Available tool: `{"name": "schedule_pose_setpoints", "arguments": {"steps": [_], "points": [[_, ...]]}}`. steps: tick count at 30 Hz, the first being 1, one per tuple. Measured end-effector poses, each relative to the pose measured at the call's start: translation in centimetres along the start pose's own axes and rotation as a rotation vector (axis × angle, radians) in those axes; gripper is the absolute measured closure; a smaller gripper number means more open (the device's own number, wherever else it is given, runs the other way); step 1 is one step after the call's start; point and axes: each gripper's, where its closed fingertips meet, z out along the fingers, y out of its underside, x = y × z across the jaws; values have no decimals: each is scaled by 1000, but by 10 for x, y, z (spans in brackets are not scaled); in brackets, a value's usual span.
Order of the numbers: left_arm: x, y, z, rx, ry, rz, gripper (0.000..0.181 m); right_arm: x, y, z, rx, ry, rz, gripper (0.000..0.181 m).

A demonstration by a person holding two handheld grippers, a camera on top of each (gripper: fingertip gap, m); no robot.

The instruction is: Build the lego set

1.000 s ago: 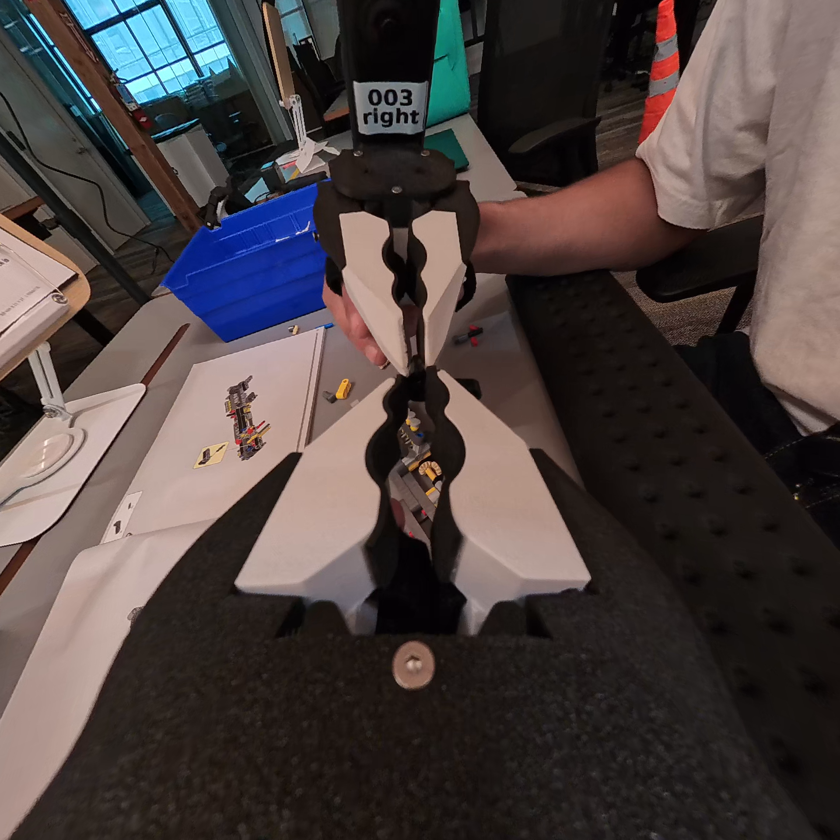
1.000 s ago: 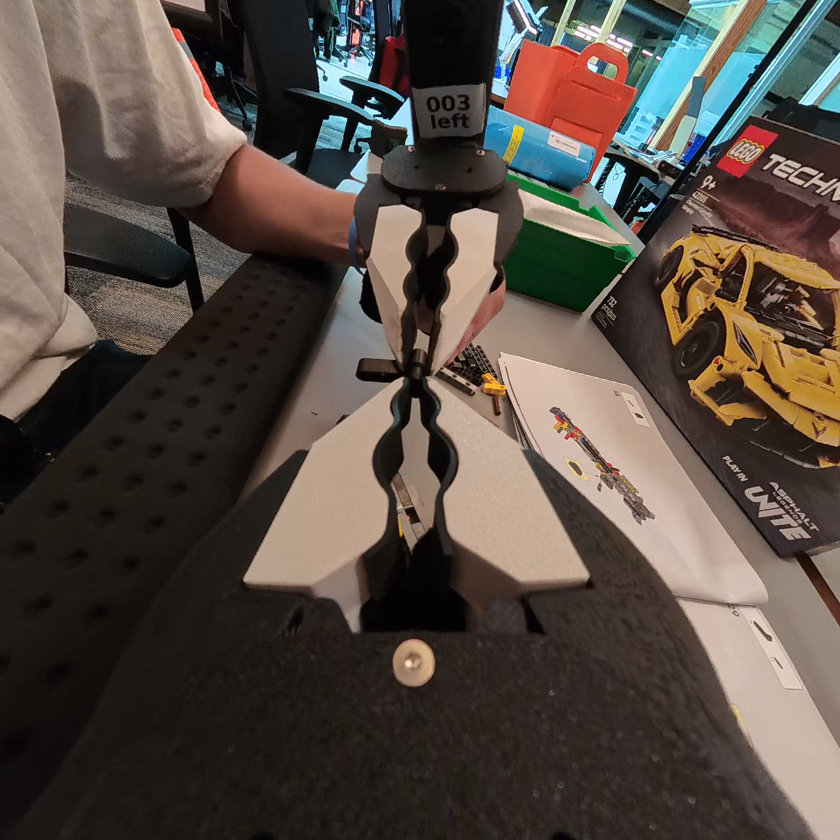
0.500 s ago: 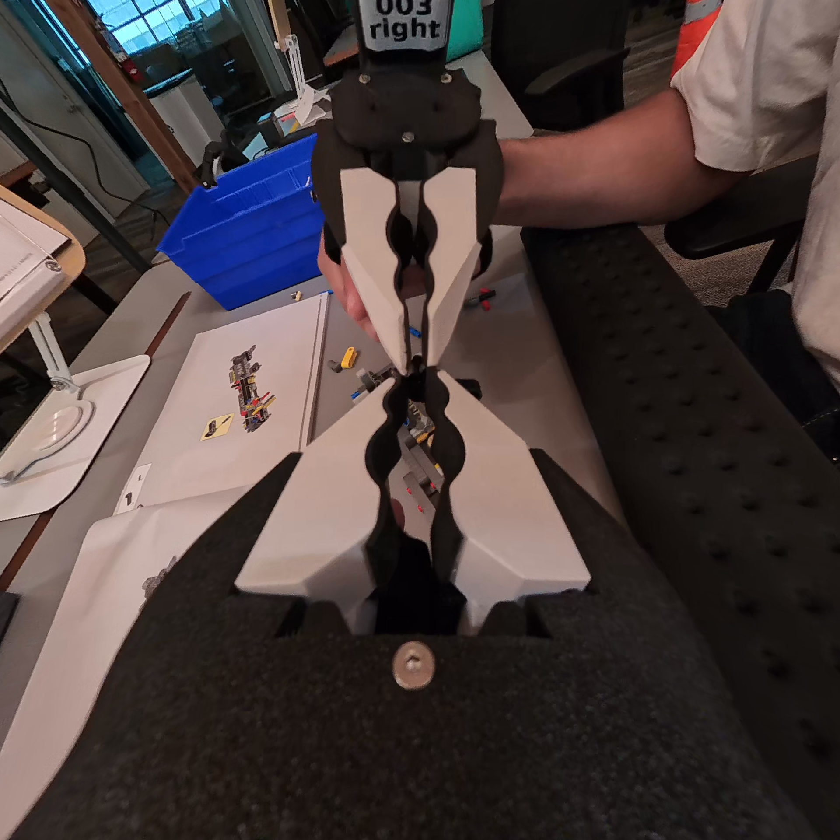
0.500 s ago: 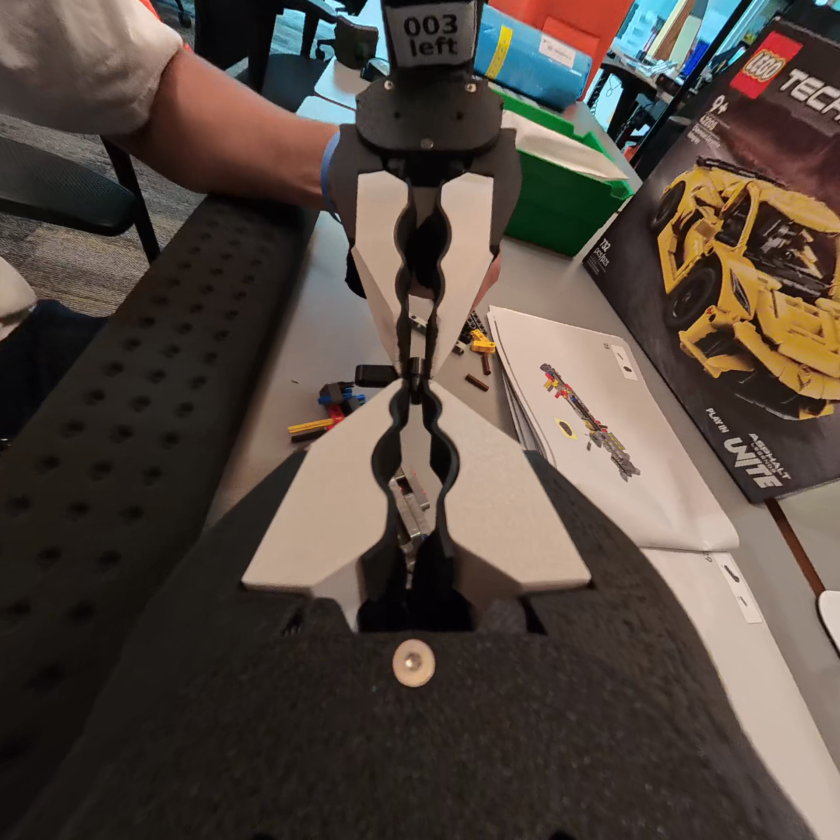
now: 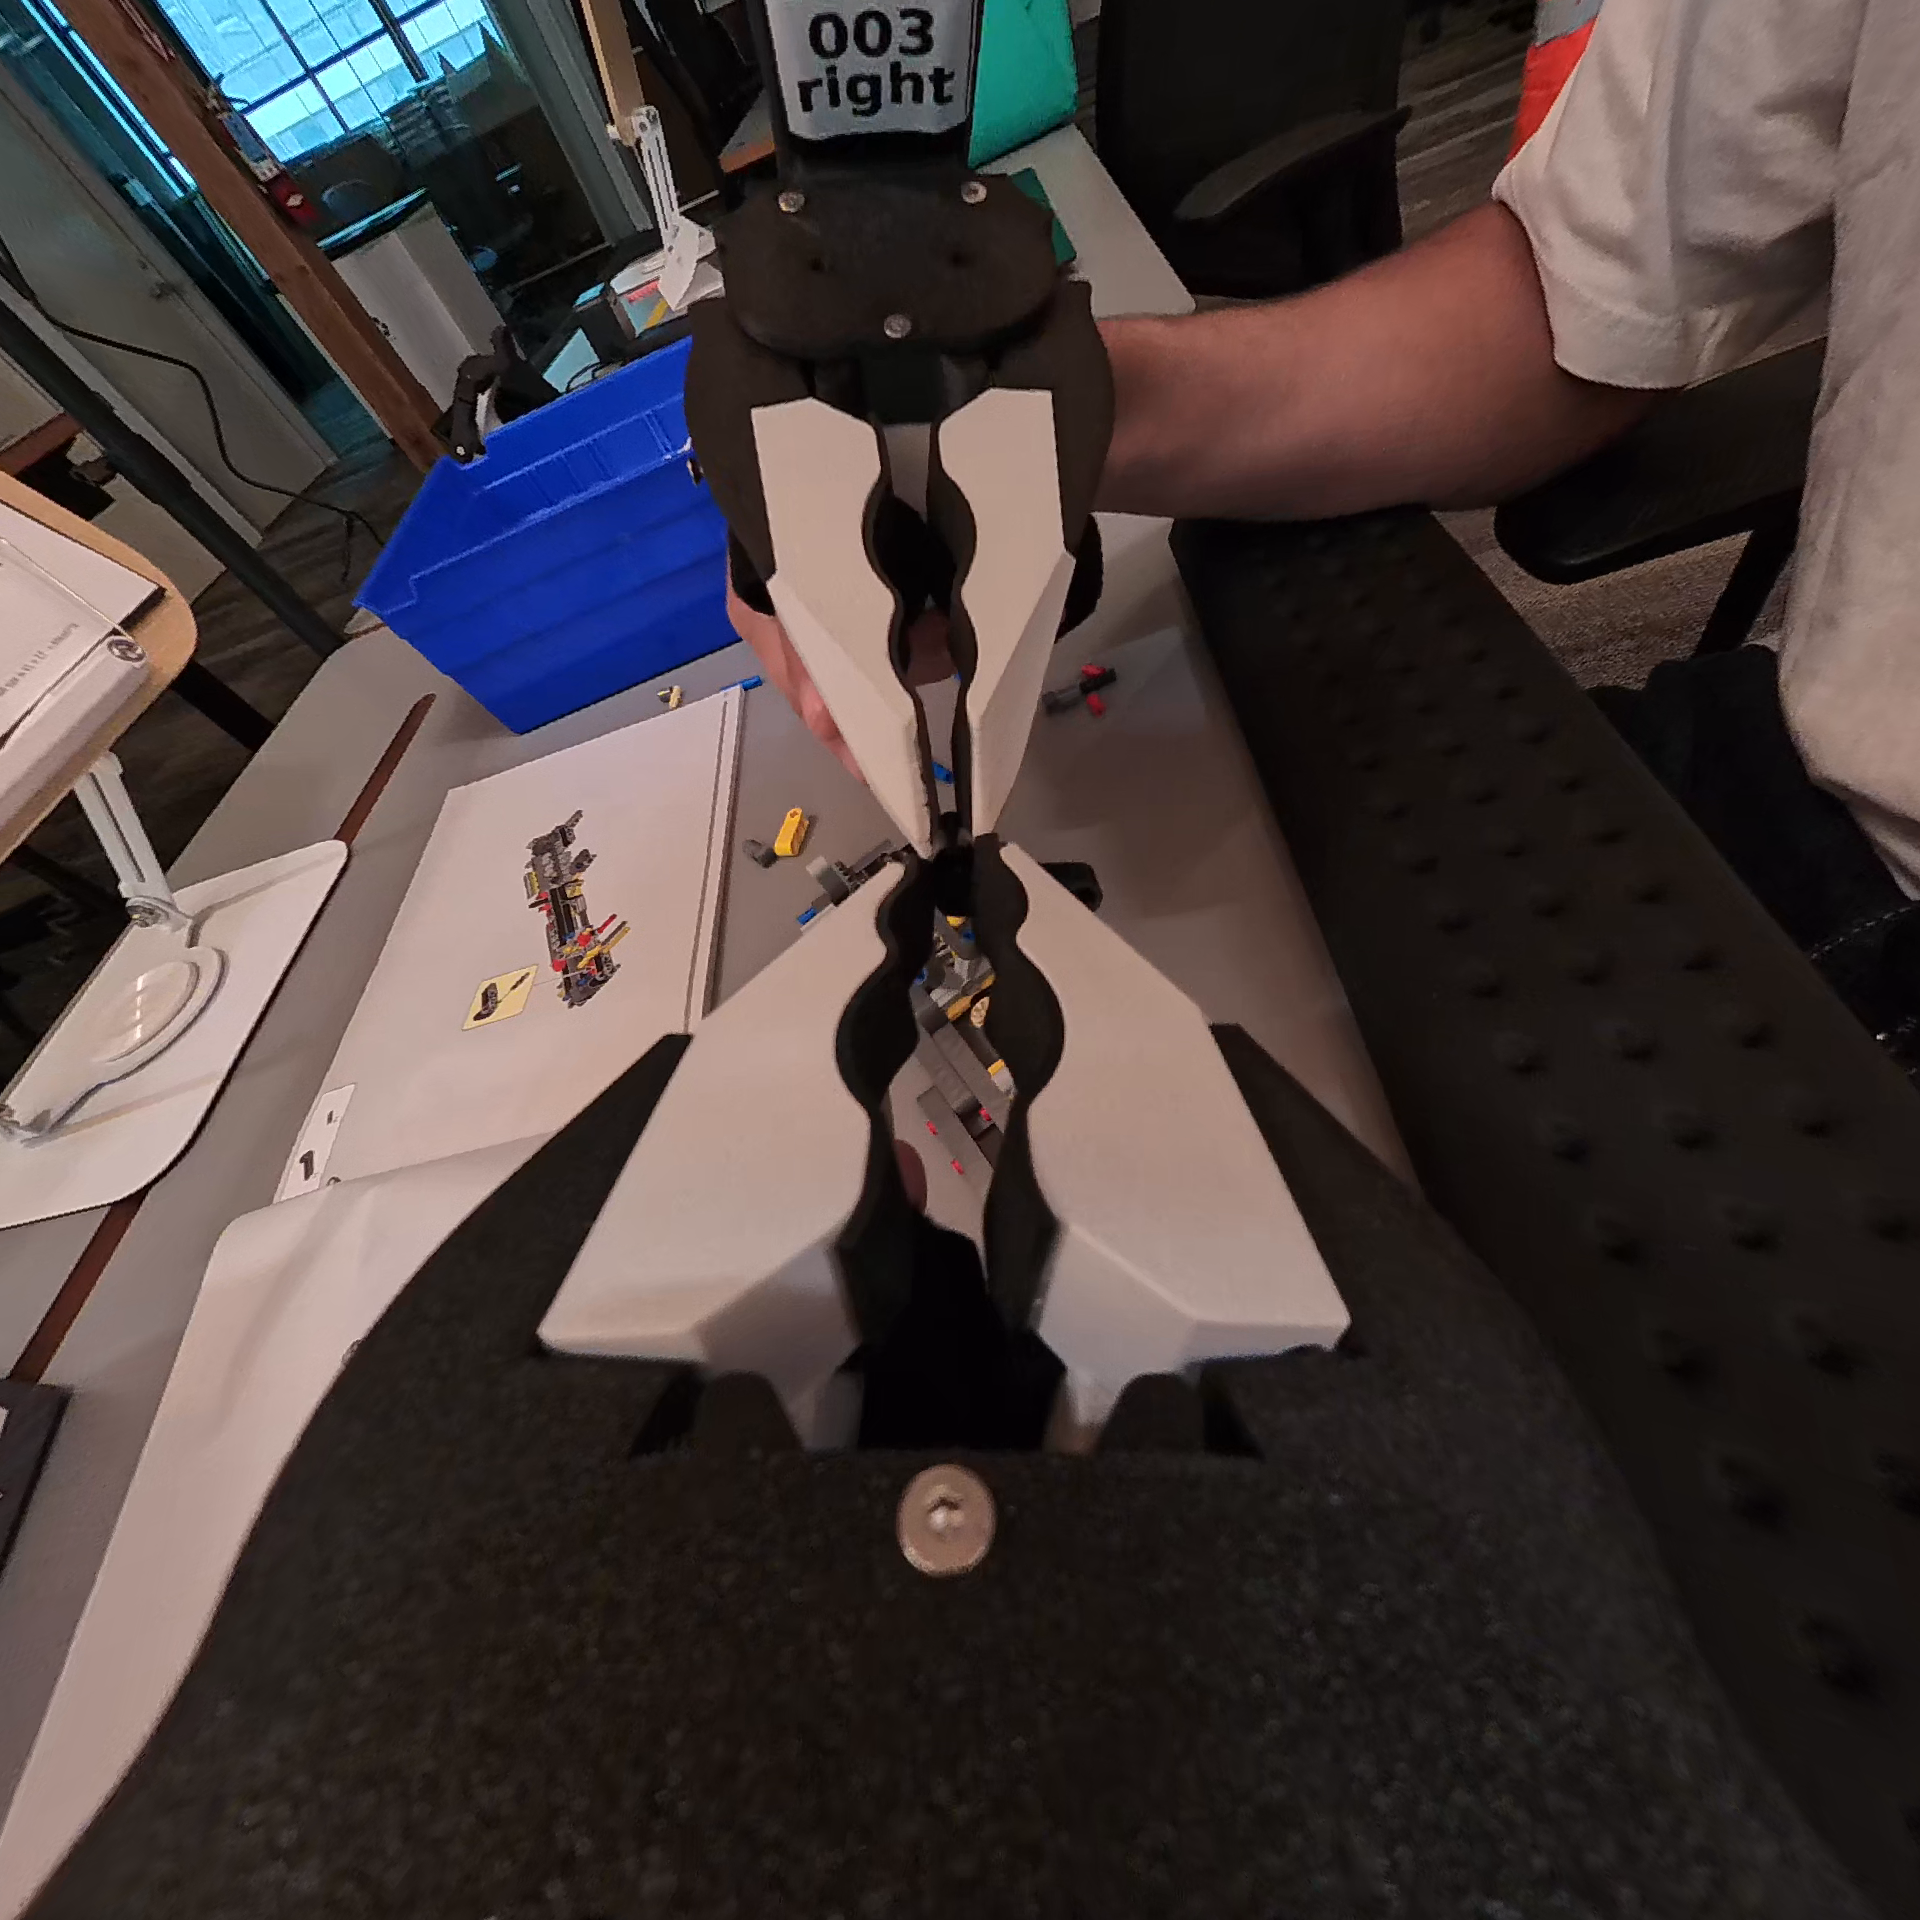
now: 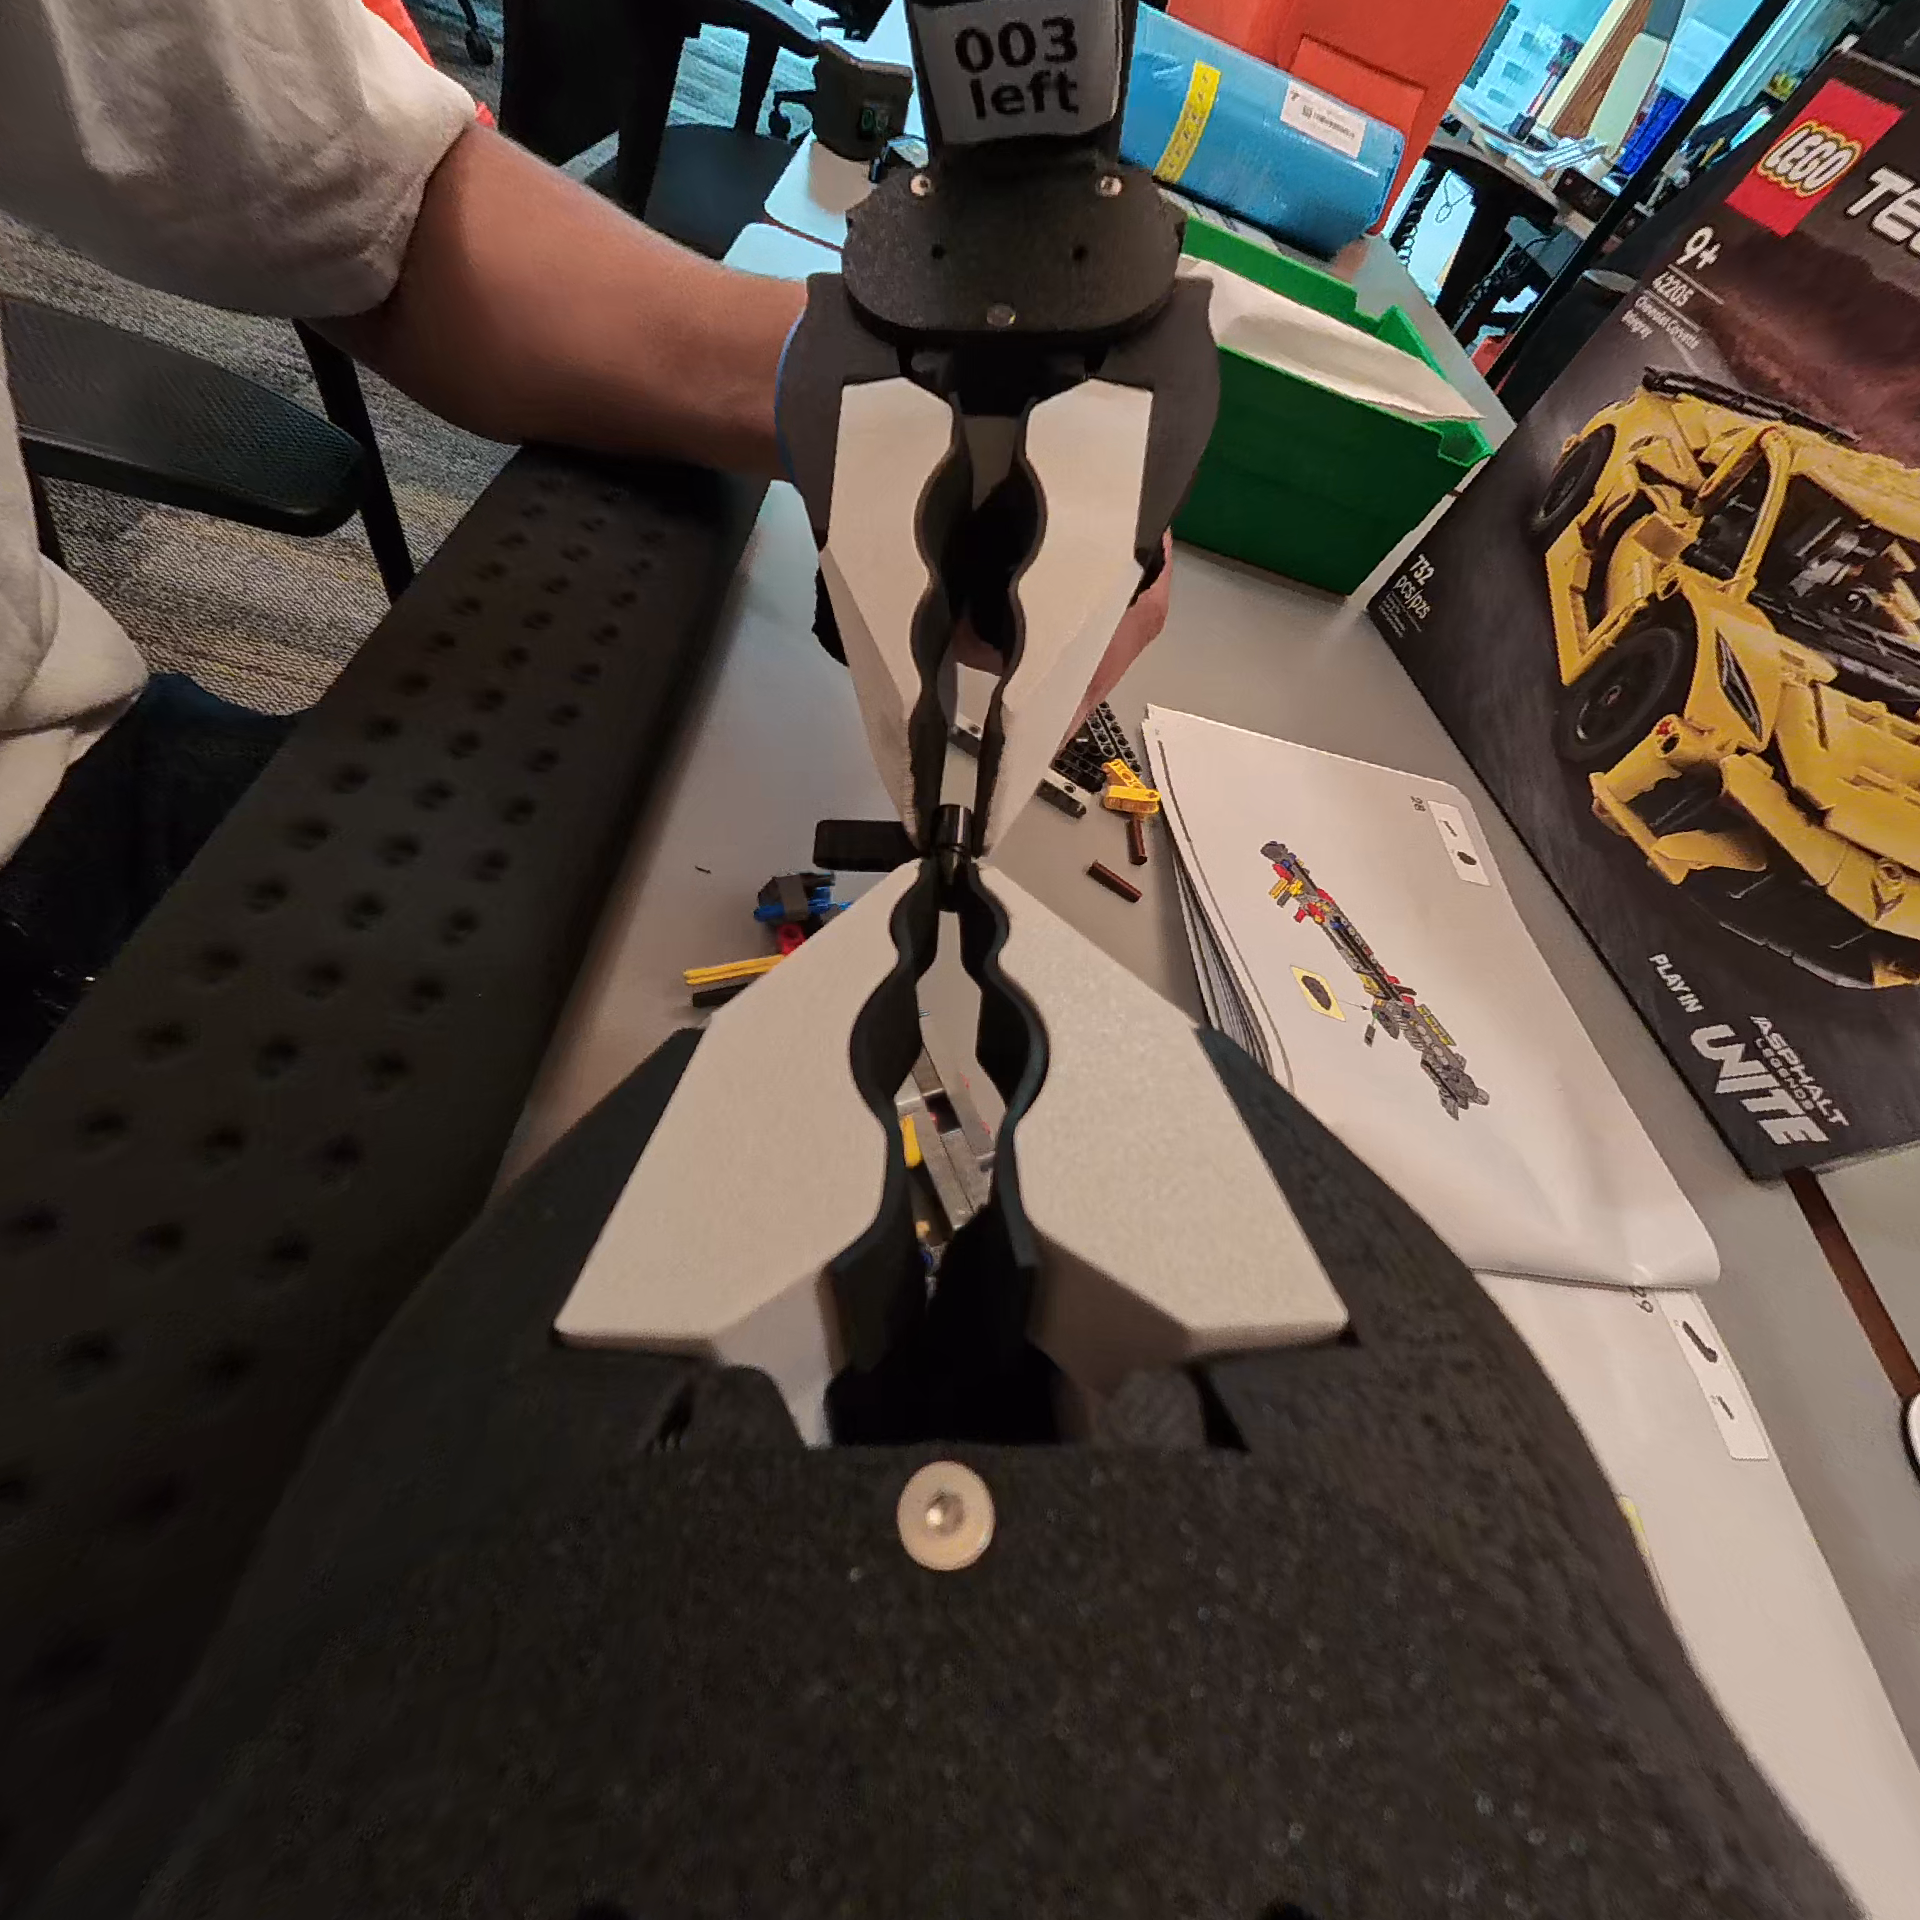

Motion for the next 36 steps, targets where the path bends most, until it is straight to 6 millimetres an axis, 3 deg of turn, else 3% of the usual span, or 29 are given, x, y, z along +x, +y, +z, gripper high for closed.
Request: {"name": "schedule_pose_setpoints", "arguments": {"steps": [26,30,33,36], "points": [[2,-2,0,11,6,-5,176,-2,0,-4,27,-39,36,178],[-20,0,0,36,-82,-154,174,20,2,-6,39,108,-17,178],[-44,-2,-7,114,-104,-404,145,46,-10,-21,112,298,-99,178],[-41,-11,-6,216,12,-592,142,53,-22,-32,190,377,-138,178]]}}
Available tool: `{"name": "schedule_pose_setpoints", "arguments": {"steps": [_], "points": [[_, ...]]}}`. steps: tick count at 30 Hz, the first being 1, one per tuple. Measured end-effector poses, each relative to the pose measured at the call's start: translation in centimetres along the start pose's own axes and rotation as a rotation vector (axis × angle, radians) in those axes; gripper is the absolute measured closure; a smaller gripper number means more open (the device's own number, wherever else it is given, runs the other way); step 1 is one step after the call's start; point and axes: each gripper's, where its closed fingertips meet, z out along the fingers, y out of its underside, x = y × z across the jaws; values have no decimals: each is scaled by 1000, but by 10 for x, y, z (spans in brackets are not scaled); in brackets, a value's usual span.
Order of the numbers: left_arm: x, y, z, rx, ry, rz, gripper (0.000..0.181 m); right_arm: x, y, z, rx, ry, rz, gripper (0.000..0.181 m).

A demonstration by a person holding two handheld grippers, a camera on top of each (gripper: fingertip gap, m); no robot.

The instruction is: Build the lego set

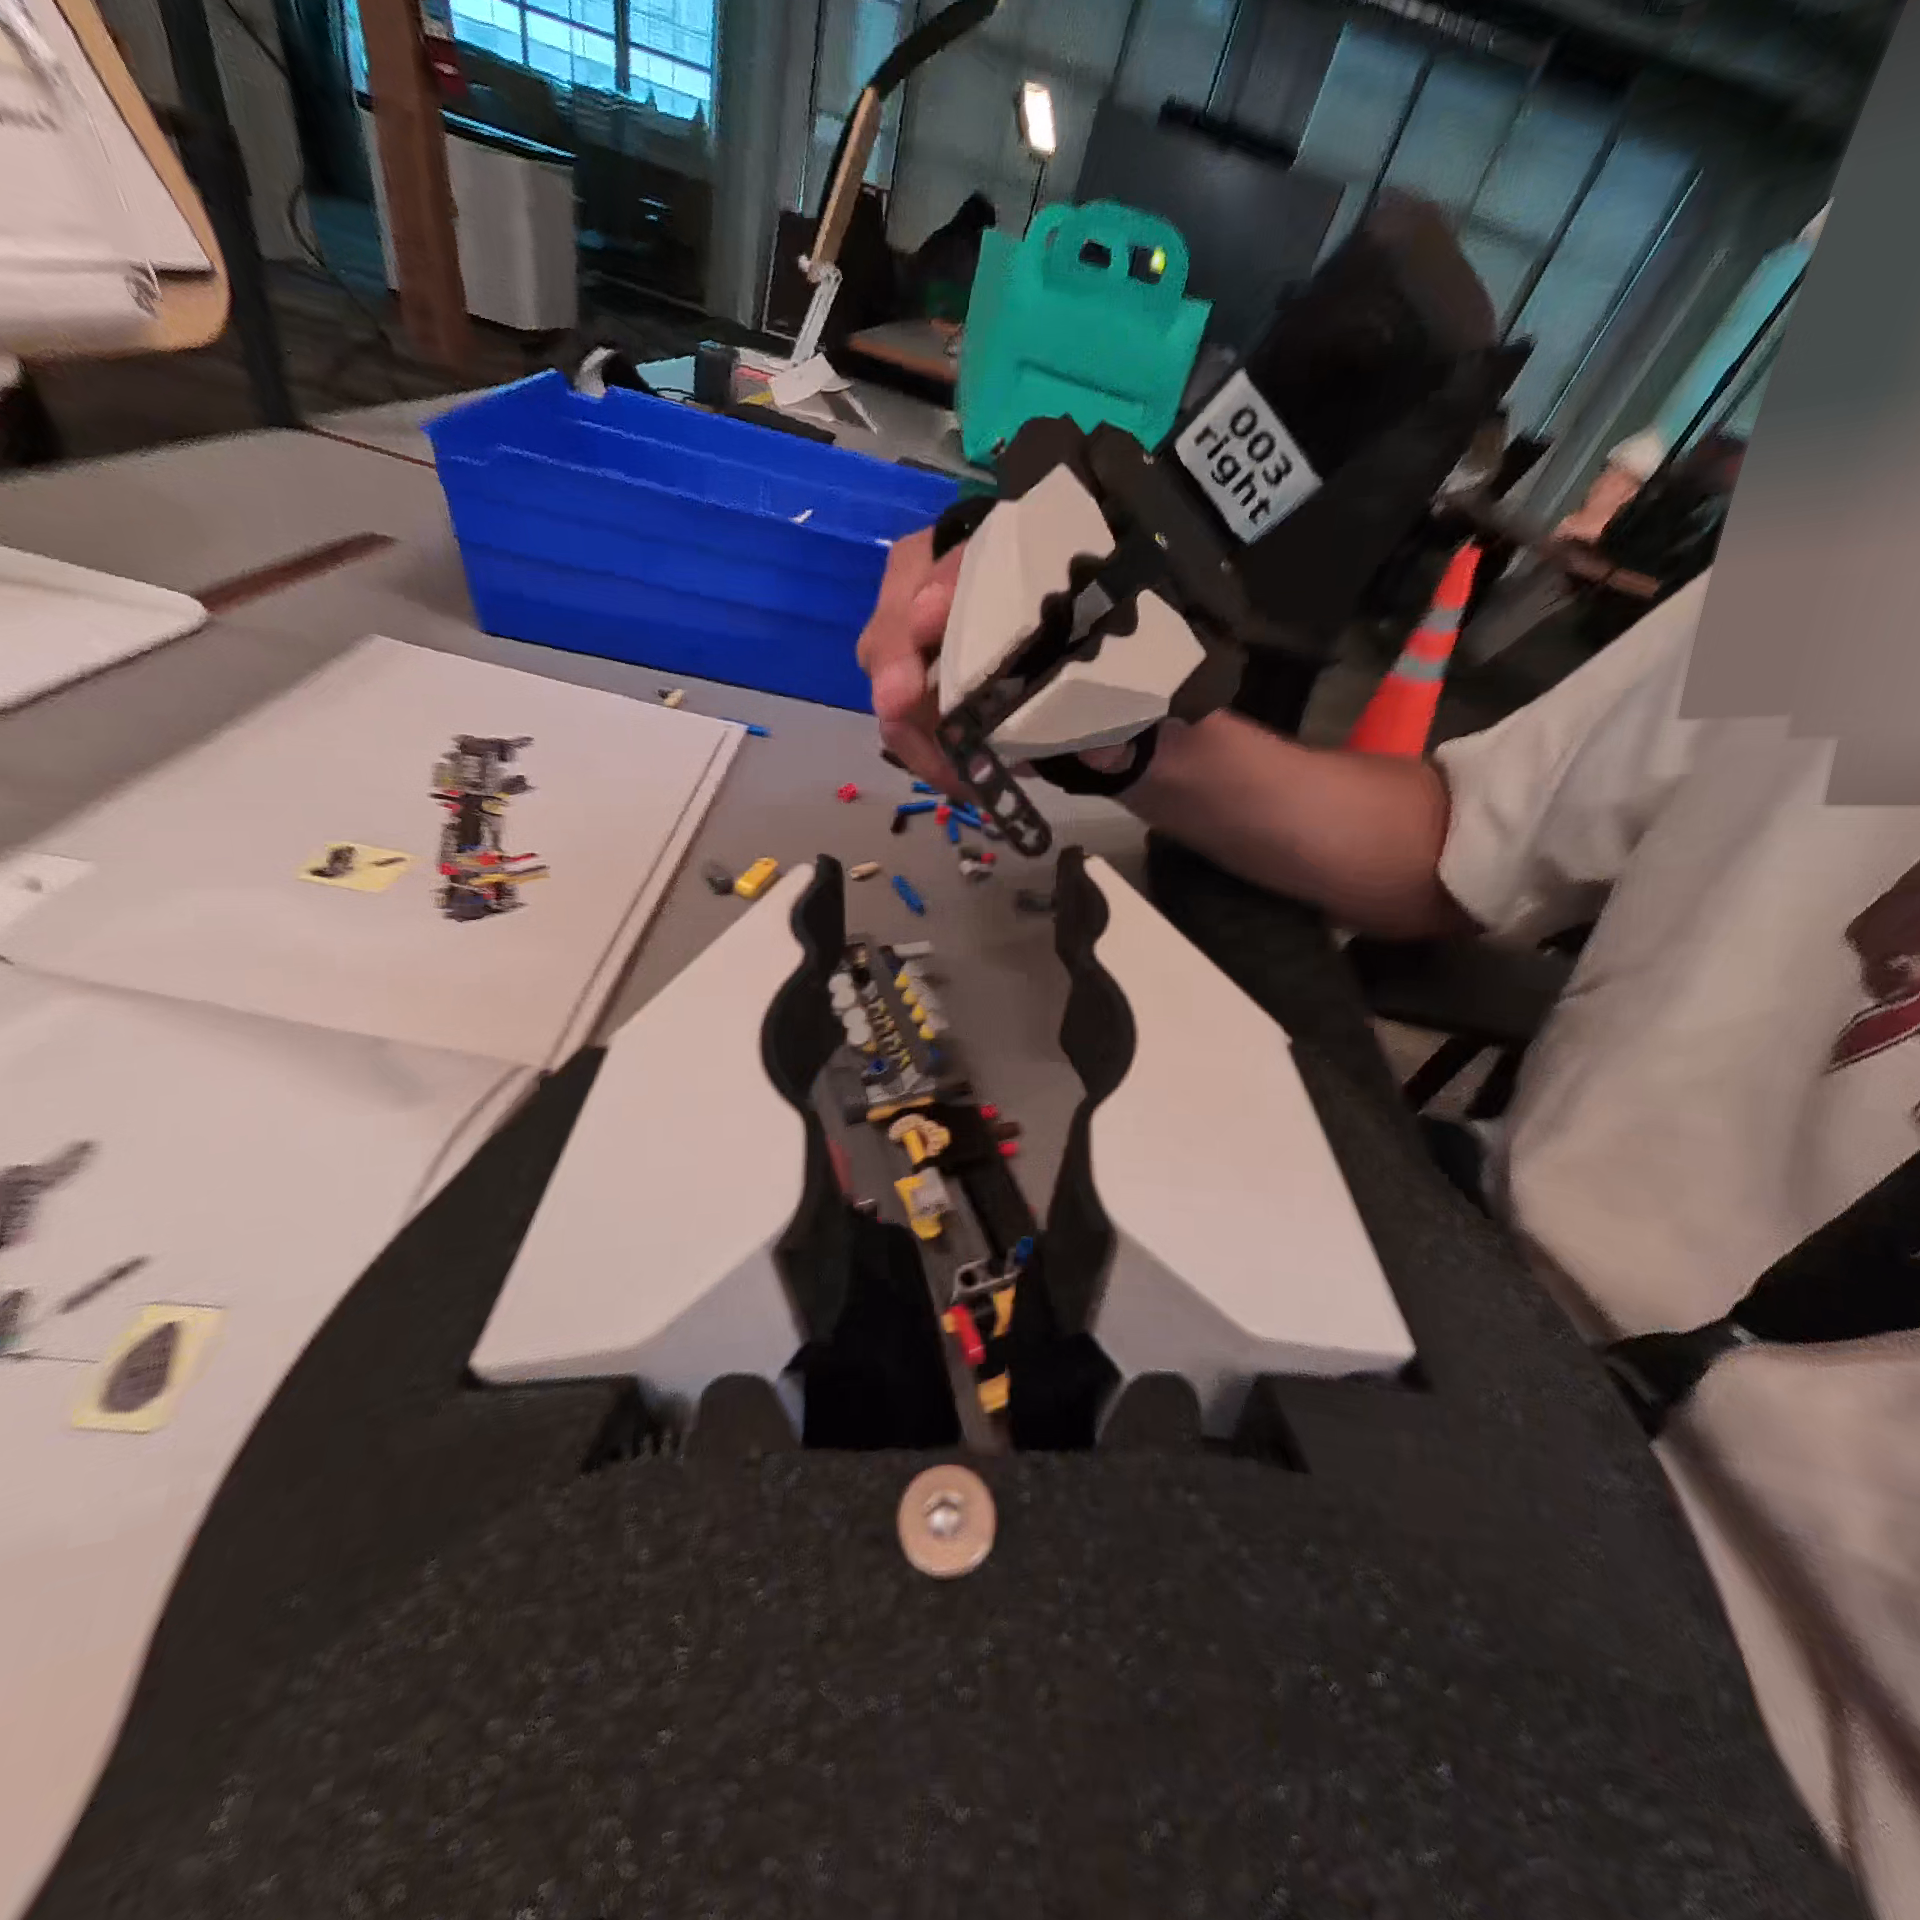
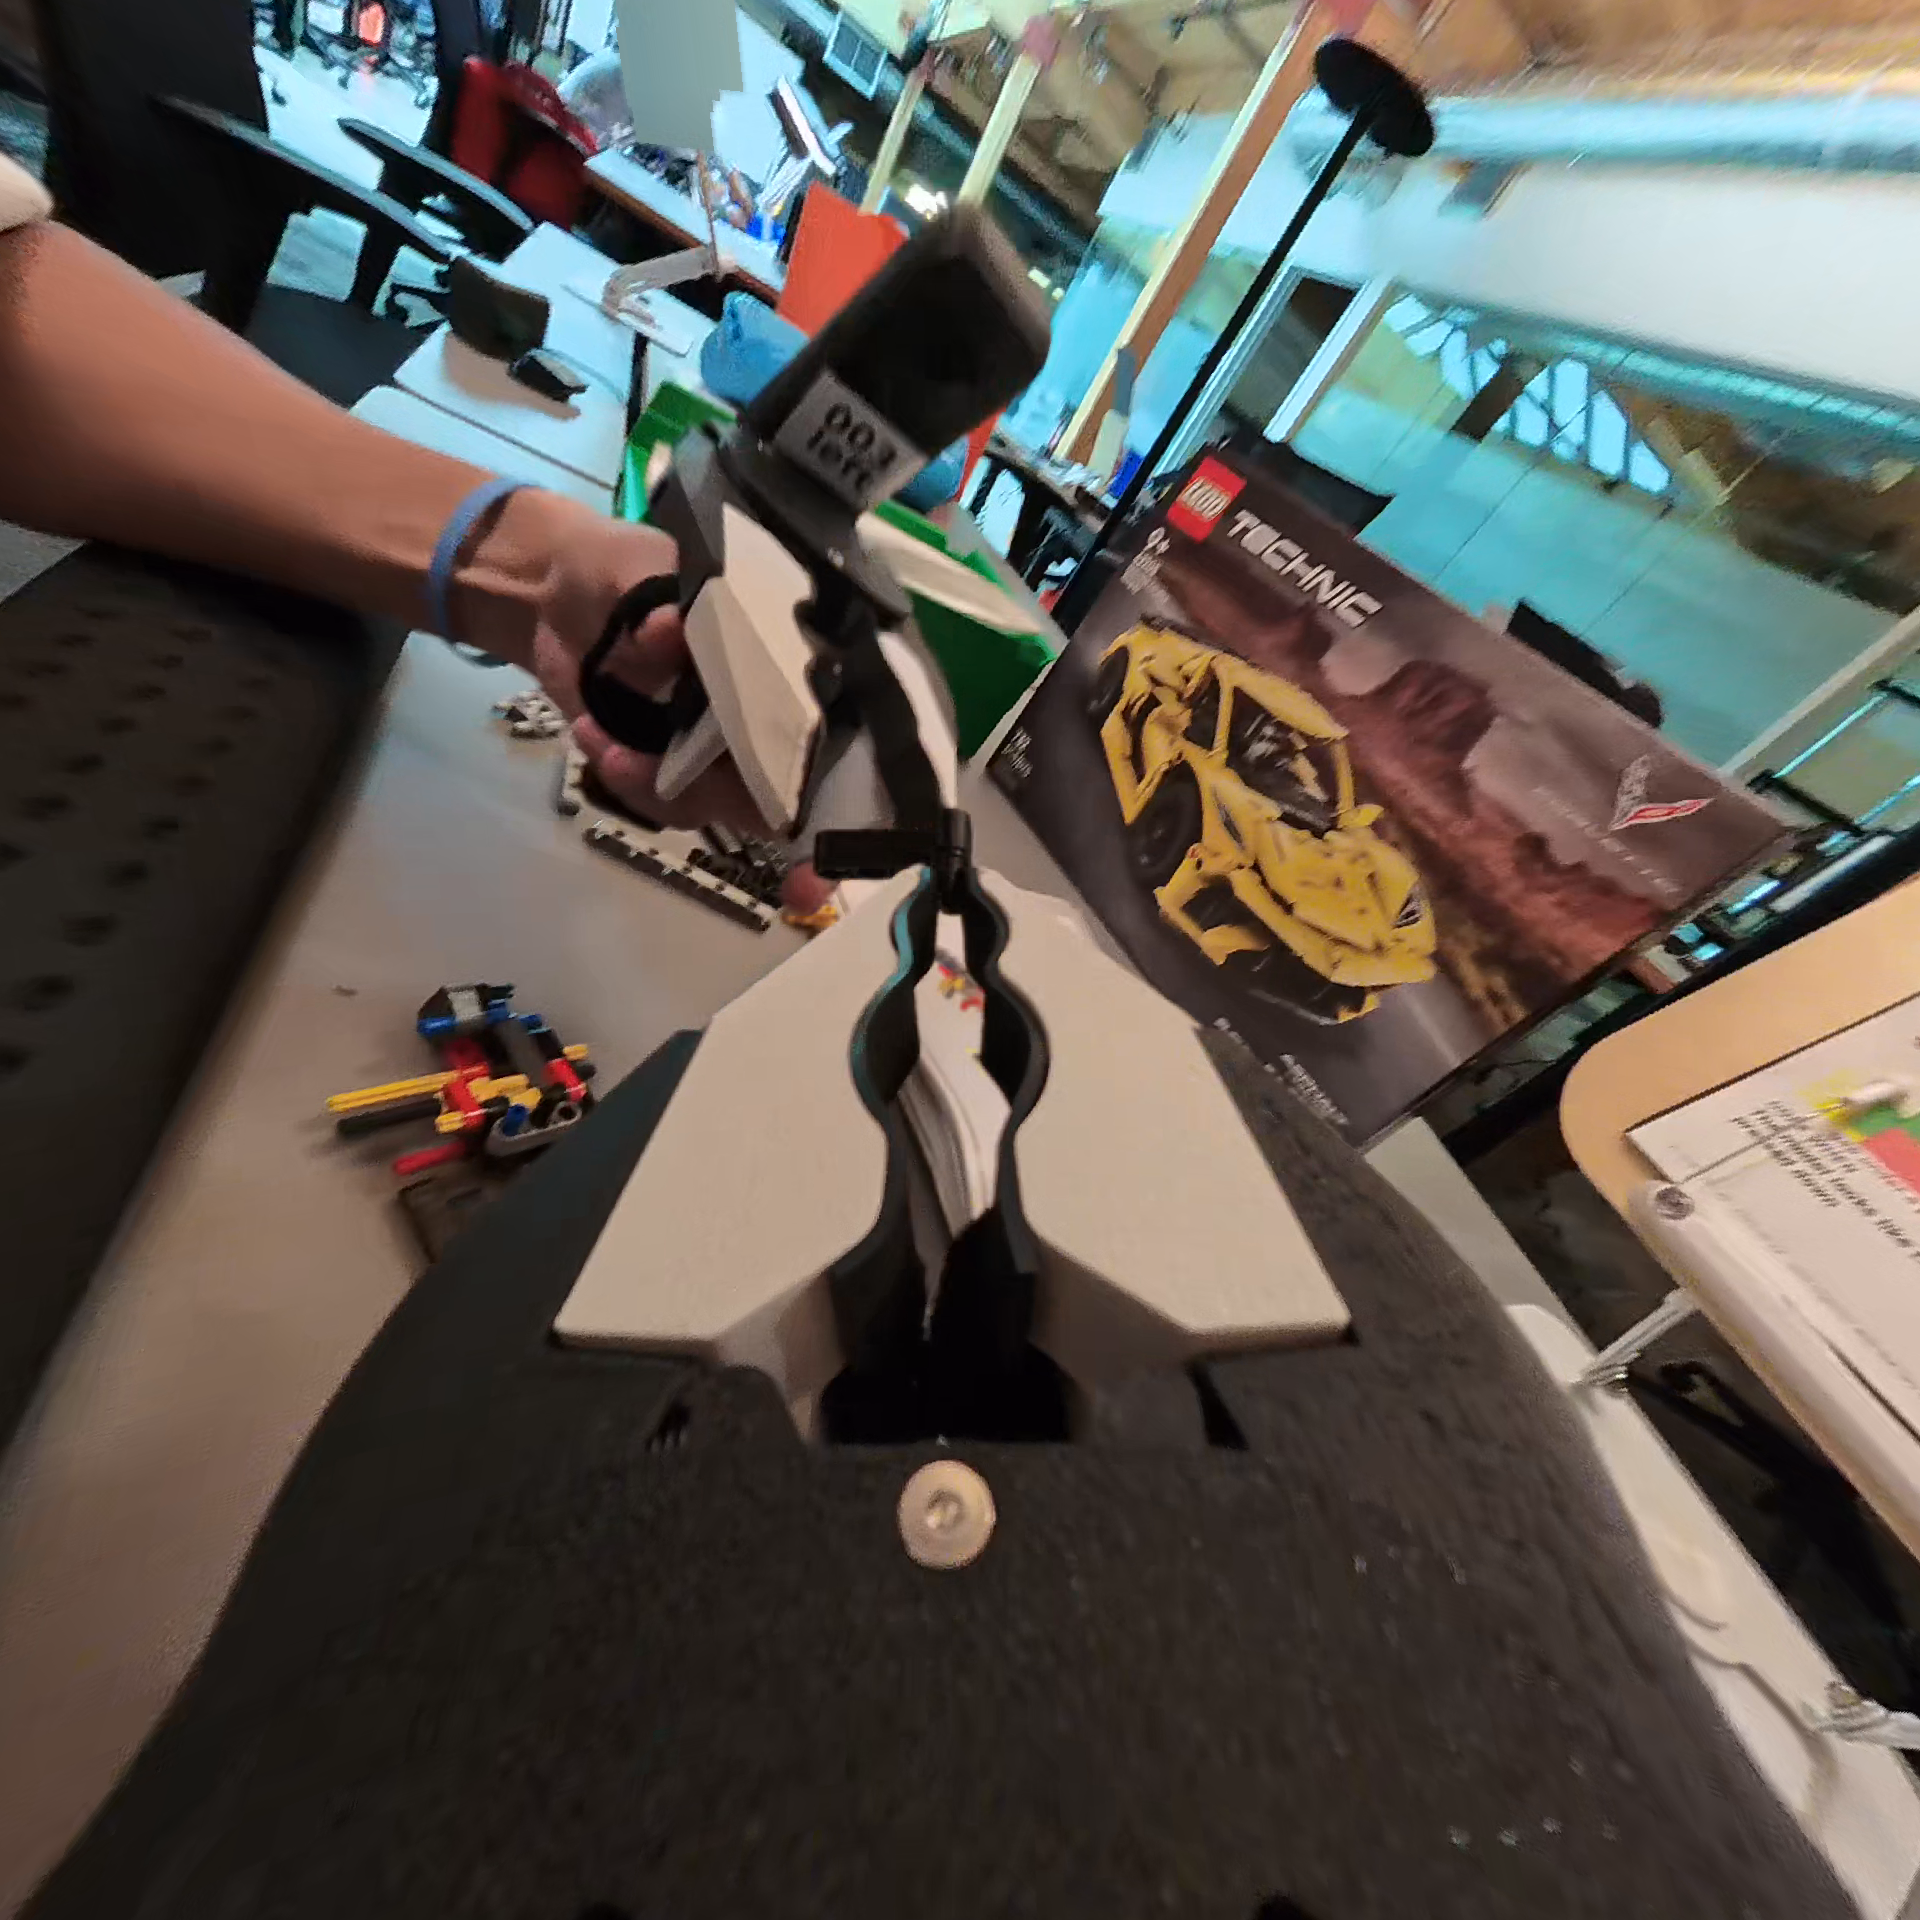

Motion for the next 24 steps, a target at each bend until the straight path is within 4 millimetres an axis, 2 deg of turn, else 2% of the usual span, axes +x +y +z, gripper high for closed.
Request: {"name": "schedule_pose_setpoints", "arguments": {"steps": [4,6,7,9,12,14,16,21,24], "points": [[10,-1,9,43,64,-70,145,-3,-4,4,12,31,-64,177],[7,-1,11,46,26,-40,155,-7,-1,7,-6,31,-91,177],[7,-2,10,50,11,-21,168,-7,3,8,-29,35,-112,177],[-1,1,10,25,-67,43,172,-5,8,10,-45,48,-111,177],[-23,9,8,-70,-296,275,175,-3,23,14,-125,-1,122,175],[-38,10,3,-154,-483,502,174,-2,34,19,-176,-51,349,155],[-42,11,1,-218,-590,652,175,-8,39,24,-206,-133,506,145],[-54,16,-4,-325,-723,806,174,-1,38,28,-172,-89,574,162],[-61,21,-6,-385,-770,863,174,3,33,30,-118,-95,682,176]]}}
